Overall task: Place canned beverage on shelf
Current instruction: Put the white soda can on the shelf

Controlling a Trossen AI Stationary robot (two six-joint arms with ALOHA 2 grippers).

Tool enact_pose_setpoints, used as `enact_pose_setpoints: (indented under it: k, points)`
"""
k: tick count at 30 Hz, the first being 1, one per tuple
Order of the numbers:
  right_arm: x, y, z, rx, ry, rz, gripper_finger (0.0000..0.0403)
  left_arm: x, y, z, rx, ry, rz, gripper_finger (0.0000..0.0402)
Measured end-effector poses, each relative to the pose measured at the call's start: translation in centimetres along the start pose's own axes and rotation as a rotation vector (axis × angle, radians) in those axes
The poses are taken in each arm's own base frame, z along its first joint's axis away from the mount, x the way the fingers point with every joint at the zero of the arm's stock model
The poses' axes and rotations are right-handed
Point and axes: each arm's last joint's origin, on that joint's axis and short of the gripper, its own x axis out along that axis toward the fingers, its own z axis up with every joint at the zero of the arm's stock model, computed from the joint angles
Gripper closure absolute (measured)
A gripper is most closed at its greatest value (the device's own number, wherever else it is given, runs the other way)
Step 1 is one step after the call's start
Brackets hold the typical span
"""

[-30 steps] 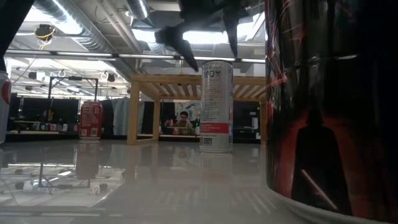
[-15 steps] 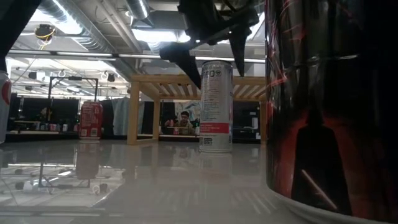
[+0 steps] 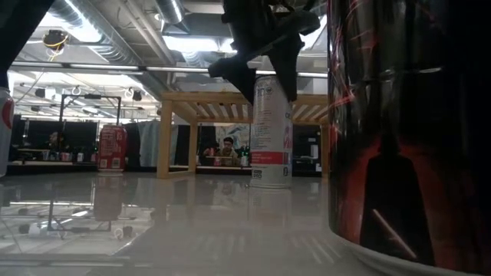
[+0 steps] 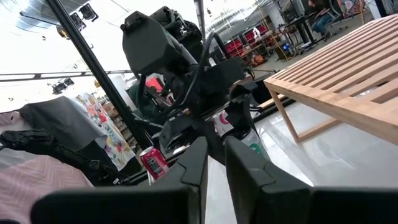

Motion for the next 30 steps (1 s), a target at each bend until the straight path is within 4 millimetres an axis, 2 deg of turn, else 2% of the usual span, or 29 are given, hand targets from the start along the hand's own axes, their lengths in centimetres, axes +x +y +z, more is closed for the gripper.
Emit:
enact_pose_setpoints:
  k: [2,5,10,14,20,23,30]
  points:
    - [0.0,0.0,0.0,0.000,0.001,0.000,0.0356,0.0,0.0,0.0,0.057,0.003,-0.008,0.0161]
    - [0.0,0.0,0.0,0.022,0.000,0.002,0.0356,-0.3,0.0,0.0,0.128,0.012,-0.026,0.0165]
    - [0.0,0.0,0.0,0.049,-0.001,0.004,0.0356,-2.2,0.0,0.3,0.214,0.028,-0.088,0.0165]
    - [0.0,0.3,0.4,0.126,-0.020,0.015,0.0356,-6.2,-0.2,1.5,0.271,-0.003,-0.196,0.0162]
    - [0.0,1.8,3.0,0.138,-0.050,0.035,0.0356,-13.0,0.6,3.2,0.386,-0.068,-0.270,0.0160]
    - [0.1,2.5,4.2,0.118,-0.041,0.013,0.0356,-16.7,2.2,4.2,0.421,-0.112,-0.272,0.0159]
    - [0.8,3.3,6.0,0.122,-0.021,-0.086,0.0356,-21.7,7.5,4.3,0.432,-0.180,-0.246,0.0158]
